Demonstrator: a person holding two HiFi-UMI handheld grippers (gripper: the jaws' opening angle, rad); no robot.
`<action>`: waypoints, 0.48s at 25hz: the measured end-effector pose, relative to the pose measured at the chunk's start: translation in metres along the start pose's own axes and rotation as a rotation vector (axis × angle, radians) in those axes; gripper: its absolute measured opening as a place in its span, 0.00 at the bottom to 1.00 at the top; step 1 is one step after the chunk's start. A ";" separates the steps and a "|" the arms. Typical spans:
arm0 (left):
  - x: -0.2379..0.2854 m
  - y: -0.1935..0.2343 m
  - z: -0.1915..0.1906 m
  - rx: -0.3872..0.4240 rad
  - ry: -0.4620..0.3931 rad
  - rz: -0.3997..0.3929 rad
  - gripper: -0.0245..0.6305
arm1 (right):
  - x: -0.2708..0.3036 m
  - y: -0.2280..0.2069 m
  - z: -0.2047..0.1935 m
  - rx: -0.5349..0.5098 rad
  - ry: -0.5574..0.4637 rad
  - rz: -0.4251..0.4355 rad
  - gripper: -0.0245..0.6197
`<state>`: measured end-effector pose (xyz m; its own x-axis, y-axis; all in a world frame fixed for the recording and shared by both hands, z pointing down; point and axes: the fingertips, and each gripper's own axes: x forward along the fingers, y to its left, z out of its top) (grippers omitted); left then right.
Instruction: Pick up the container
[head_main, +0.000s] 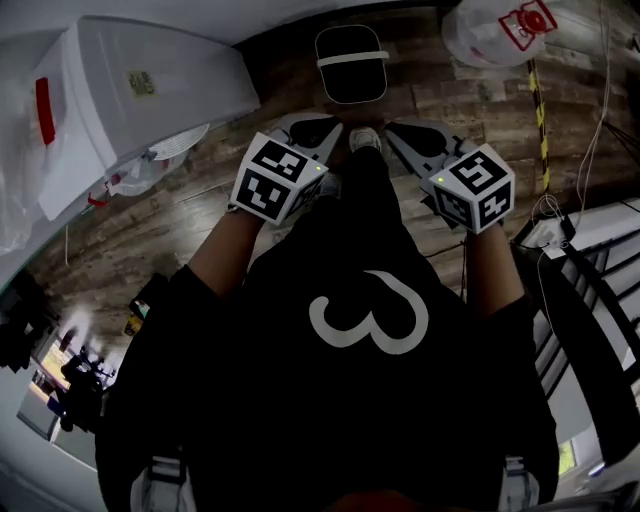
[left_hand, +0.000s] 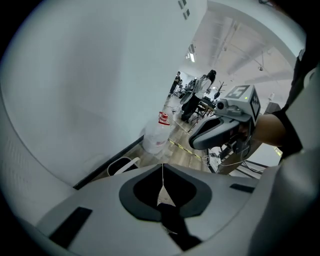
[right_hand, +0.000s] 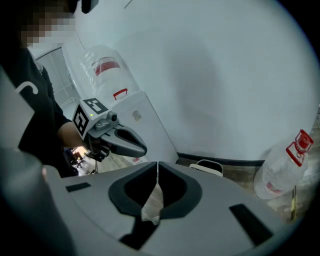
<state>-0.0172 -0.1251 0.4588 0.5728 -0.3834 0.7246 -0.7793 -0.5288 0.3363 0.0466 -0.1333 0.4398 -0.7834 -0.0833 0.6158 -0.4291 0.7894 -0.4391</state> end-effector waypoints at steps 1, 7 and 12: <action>0.007 0.006 -0.001 -0.010 0.005 0.013 0.07 | 0.005 -0.011 -0.004 -0.004 0.016 0.012 0.08; 0.054 0.050 -0.008 0.004 0.021 0.065 0.07 | 0.045 -0.074 -0.010 -0.042 0.084 0.057 0.08; 0.099 0.076 -0.022 0.066 0.083 0.102 0.07 | 0.080 -0.111 -0.028 -0.198 0.191 0.061 0.08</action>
<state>-0.0251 -0.1869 0.5696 0.4666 -0.3749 0.8011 -0.8121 -0.5405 0.2201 0.0444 -0.2107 0.5560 -0.6984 0.0691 0.7124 -0.2732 0.8942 -0.3545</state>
